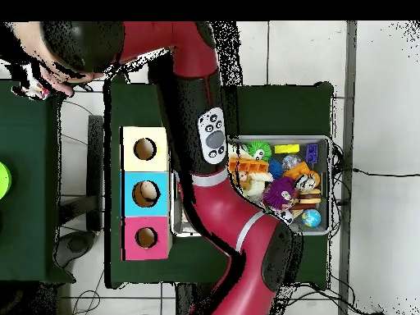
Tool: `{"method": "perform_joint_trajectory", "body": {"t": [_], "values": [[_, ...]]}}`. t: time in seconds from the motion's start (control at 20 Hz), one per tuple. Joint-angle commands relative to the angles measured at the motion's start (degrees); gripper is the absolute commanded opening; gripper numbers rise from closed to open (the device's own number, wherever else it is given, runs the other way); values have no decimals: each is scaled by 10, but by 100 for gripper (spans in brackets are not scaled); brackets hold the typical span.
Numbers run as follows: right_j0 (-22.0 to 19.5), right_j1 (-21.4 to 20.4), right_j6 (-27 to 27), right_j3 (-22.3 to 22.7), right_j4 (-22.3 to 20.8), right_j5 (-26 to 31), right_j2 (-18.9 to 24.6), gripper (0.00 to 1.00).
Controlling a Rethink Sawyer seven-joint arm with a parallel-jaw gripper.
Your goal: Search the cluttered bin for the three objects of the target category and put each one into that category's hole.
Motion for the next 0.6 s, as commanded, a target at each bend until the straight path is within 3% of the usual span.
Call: {"method": "perform_joint_trajectory", "body": {"t": [0.05, 0.4, 0.5, 0.6], "values": [[3, -113, 256, -54, 73, 99, -134, 0], [2, -139, 271, -61, 130, 72, -185, 0], [19, -166, 242, -112, 134, 71, -206, 0], [49, -198, 178, -206, 120, 77, -228, 0]]}}
